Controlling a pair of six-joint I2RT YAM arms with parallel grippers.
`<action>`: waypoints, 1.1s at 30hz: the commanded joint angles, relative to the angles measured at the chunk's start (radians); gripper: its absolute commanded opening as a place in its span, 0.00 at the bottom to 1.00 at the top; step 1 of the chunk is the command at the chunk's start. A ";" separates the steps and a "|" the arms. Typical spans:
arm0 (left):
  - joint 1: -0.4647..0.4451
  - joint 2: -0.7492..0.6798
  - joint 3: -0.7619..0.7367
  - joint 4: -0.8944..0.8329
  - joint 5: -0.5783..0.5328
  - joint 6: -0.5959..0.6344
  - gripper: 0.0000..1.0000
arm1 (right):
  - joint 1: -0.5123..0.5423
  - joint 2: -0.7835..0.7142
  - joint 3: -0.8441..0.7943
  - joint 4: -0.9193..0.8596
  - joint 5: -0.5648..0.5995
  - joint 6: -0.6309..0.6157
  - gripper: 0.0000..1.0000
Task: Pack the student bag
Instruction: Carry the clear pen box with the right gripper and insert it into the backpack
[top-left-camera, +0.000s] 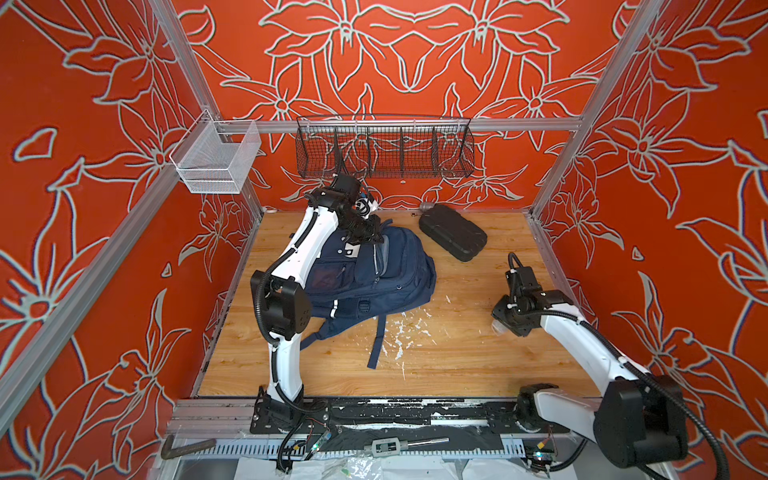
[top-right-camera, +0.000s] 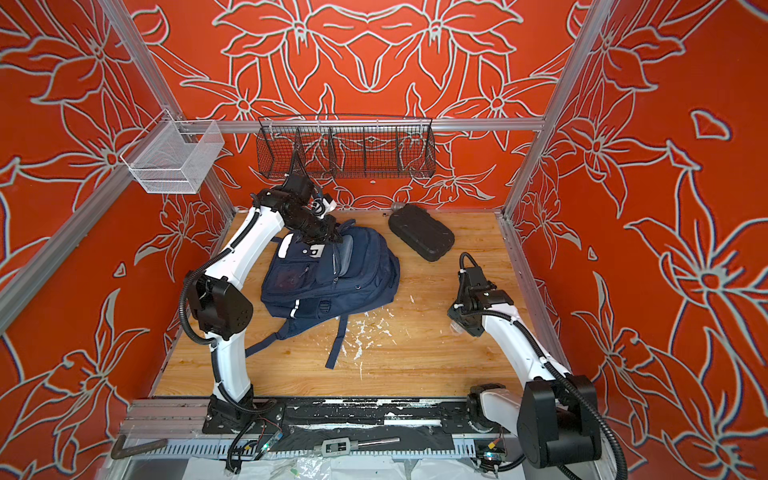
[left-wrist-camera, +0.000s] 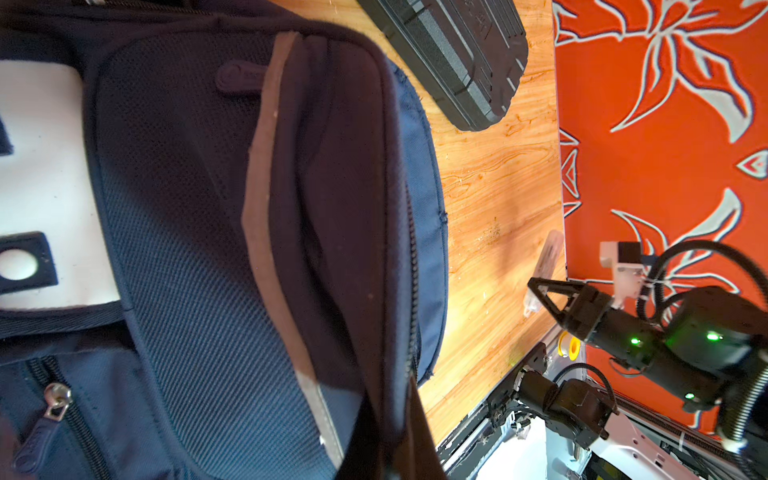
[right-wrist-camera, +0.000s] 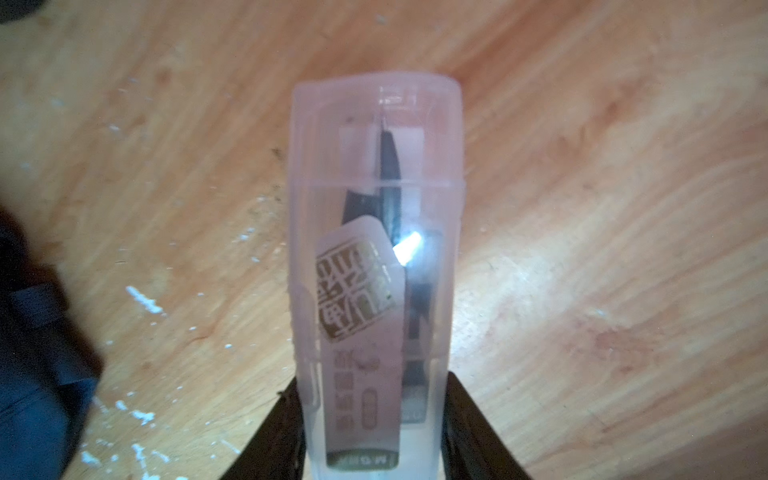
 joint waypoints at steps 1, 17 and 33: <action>-0.006 -0.011 0.004 0.025 0.075 0.022 0.00 | 0.054 0.050 0.077 0.032 -0.122 -0.041 0.32; -0.017 -0.078 -0.080 0.057 0.067 0.012 0.00 | 0.398 0.599 0.794 0.321 -0.403 -0.148 0.35; -0.010 -0.076 -0.011 0.104 0.107 -0.042 0.00 | 0.463 0.973 1.049 0.249 -0.429 -0.060 0.37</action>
